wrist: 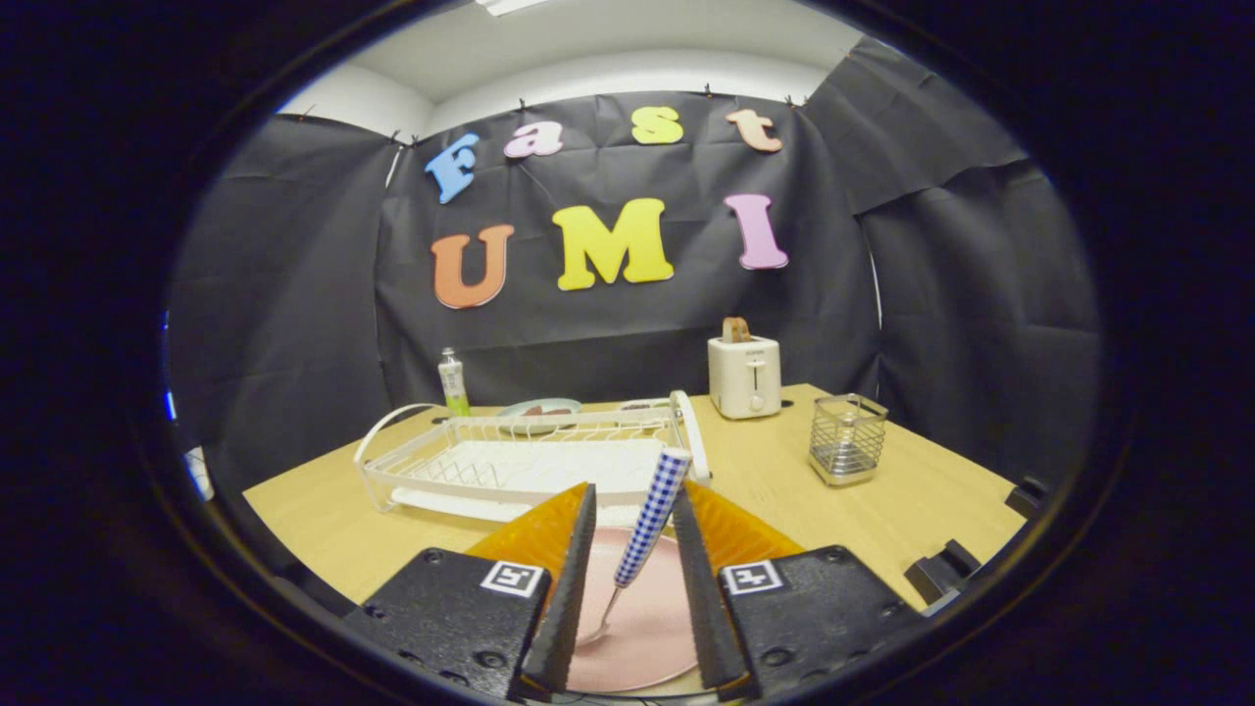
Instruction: Take the plate from the dish rack, then take the spoon from the basket and place it into the plate.
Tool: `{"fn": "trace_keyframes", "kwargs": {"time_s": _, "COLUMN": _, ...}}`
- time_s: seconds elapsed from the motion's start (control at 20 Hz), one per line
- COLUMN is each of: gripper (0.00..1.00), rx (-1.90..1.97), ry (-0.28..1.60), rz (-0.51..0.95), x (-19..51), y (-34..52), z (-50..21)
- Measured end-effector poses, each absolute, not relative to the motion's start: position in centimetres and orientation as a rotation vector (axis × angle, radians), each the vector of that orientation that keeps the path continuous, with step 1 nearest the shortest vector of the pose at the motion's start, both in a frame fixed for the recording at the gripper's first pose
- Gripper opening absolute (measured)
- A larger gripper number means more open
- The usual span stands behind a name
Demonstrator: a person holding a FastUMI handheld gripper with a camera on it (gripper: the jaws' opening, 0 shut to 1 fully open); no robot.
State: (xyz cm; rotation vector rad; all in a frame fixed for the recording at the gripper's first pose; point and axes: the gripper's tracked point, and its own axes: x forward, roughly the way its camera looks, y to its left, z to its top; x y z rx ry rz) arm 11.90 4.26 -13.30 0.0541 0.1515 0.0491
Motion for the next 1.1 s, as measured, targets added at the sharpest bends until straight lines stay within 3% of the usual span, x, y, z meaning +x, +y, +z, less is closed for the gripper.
{"fn": "trace_keyframes", "kwargs": {"time_s": 0.3, "gripper": 0.90, "rx": 0.050, "ry": 0.152, "rz": 0.008, "x": 12.2, "y": 1.0, "z": -11.4}}
{"fn": "trace_keyframes", "kwargs": {"time_s": 0.45, "gripper": 1.00, "rx": 0.015, "ry": 0.105, "rz": -0.020, "x": 11.0, "y": 0.7, "z": -9.7}}
{"fn": "trace_keyframes", "kwargs": {"time_s": 1.1, "gripper": 1.00, "rx": -0.077, "ry": -0.055, "rz": 0.037, "x": 0.7, "y": 3.1, "z": -0.2}}
